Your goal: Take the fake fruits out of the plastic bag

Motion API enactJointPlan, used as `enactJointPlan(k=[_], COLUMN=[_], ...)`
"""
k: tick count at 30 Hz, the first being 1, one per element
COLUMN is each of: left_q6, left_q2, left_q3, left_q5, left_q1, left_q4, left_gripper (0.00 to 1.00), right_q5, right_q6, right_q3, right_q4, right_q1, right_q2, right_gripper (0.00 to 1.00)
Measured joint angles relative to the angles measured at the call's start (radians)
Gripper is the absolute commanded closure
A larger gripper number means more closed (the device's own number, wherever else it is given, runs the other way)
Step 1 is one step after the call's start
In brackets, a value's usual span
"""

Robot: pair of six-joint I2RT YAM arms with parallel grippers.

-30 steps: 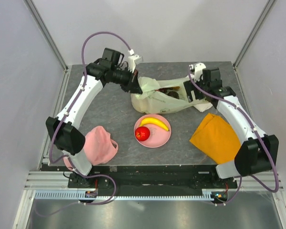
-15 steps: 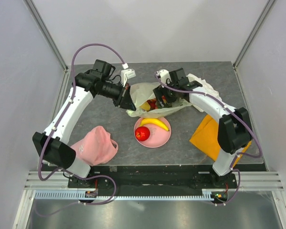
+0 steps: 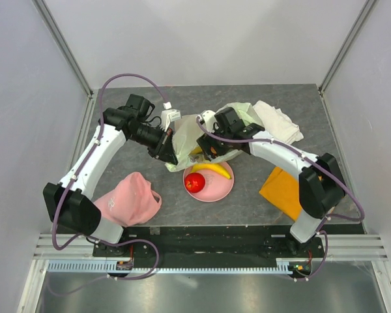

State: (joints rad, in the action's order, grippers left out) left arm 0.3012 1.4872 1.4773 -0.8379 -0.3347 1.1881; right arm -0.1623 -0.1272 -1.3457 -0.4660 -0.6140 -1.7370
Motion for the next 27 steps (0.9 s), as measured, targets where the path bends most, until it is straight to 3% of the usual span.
enactJointPlan(k=[7,16,27], left_q6=[0.000,0.000,0.000], left_q2=[0.000,0.000,0.009], left_q3=[-0.002,-0.002,-0.002], left_q5=[0.034,0.053,0.055], left_q1=[0.018,0.041,0.047], left_q4=[0.000,-0.016,-0.024], left_gripper=[0.98,0.99,0.98], right_q5=[-0.021,-0.026,-0.042], right_q6=[-0.004,-0.005,0.021], right_q3=[-0.059,-0.345,-0.378], right_q4=[-0.008,0.014,-0.021], right_q1=[-0.027,-0.023,-0.023], right_q2=[0.005,-0.289,-0.359], right_gripper=[0.16,0.09,0.07])
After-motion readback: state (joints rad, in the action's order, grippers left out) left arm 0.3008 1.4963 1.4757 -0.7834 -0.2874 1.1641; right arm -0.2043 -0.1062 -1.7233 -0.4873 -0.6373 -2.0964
